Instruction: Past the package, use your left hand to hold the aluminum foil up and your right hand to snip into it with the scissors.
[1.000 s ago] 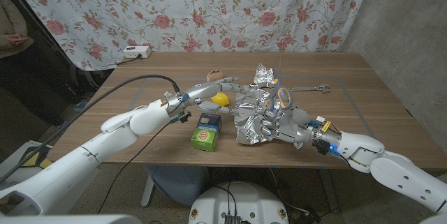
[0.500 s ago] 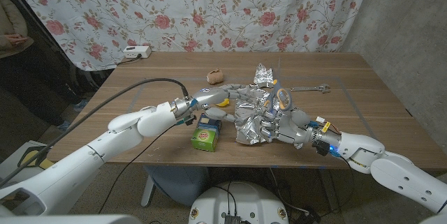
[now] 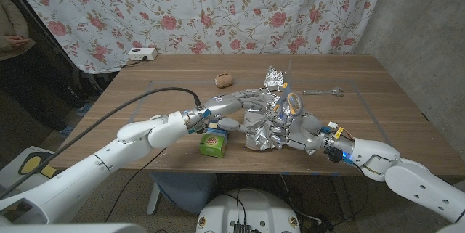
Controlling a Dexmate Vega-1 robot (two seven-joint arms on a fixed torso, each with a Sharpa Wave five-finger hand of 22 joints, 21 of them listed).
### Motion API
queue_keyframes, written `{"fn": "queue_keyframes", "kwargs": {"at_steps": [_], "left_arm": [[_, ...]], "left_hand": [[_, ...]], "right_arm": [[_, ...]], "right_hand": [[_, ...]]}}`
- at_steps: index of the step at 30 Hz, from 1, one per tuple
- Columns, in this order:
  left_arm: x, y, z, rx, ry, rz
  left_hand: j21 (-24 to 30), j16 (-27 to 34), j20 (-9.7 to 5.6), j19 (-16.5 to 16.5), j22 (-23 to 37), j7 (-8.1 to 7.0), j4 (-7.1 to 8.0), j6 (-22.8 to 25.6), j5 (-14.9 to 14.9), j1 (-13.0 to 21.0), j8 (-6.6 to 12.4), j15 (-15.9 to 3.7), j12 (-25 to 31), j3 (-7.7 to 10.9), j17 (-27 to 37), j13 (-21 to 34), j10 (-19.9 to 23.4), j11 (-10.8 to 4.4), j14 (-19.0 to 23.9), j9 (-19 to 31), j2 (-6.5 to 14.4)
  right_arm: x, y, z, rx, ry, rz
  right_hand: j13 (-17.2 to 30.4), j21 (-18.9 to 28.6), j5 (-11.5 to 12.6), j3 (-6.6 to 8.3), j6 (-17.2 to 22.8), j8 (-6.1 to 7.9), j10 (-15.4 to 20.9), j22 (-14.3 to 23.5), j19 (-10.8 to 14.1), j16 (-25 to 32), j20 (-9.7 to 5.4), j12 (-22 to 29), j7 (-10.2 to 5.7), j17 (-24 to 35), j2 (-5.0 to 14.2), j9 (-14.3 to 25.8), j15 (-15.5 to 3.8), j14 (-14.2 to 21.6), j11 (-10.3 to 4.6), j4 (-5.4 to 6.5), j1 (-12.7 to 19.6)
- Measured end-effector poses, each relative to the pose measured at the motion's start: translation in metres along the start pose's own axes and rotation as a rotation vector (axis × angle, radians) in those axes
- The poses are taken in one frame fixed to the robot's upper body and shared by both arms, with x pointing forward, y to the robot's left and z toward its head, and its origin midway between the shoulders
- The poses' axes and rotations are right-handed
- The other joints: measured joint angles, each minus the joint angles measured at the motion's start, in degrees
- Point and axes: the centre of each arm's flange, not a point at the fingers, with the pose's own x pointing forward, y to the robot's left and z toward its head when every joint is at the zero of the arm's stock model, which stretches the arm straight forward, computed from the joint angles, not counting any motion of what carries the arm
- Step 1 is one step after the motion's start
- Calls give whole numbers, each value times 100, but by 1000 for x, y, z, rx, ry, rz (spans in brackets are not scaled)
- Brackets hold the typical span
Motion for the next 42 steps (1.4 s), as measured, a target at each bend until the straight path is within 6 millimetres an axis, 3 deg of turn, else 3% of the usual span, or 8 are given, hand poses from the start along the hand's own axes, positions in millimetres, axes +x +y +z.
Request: {"fn": "queue_keyframes", "kwargs": {"at_steps": [5,10,24,34,42], "left_arm": [[0,-3,1,25,11,-6],[2,-6,4,43,16,-18],[6,-18,10,62,24,-63],[7,-24,12,57,34,-82],[9,-30,13,49,44,-104]], "left_hand": [[0,0,0,0,0,2,0,-2,0,0,0,23,0,0,0,0,-1,42,23,0,0],[0,42,41,40,0,53,0,-53,0,0,-24,2,0,0,-7,-51,81,286,248,16,0],[0,-29,41,40,0,196,0,-135,0,-53,-73,33,-73,-48,-27,-131,-115,439,232,-1,-9],[0,-32,71,71,0,195,0,-176,0,-75,-99,33,-91,-48,-26,-157,-145,470,232,0,14],[39,45,147,152,0,255,-24,-112,0,-75,-66,28,-91,-72,-26,-200,-145,470,644,0,14]], "right_arm": [[0,1,0,-1,0,3],[1,2,-1,-2,-1,6],[-1,6,-2,-1,-3,11],[-3,8,-1,-3,-2,16],[-4,8,-1,-4,-1,18]], "right_hand": [[0,0,0,0,0,-12,6,-11,0,1,0,0,0,0,0,0,0,0,-7,0,0],[0,0,0,-24,0,-6,10,-10,0,-17,0,0,0,23,2,0,0,0,-12,24,2],[0,-21,0,-47,0,0,10,0,0,-42,0,-40,0,20,46,0,0,0,-11,48,45],[-17,-49,0,-63,0,-5,12,0,0,-64,0,-40,0,11,45,0,7,7,-10,31,45],[-24,-49,0,-80,0,-8,13,-11,0,-86,0,-75,0,11,76,0,8,9,-9,48,76]]}}
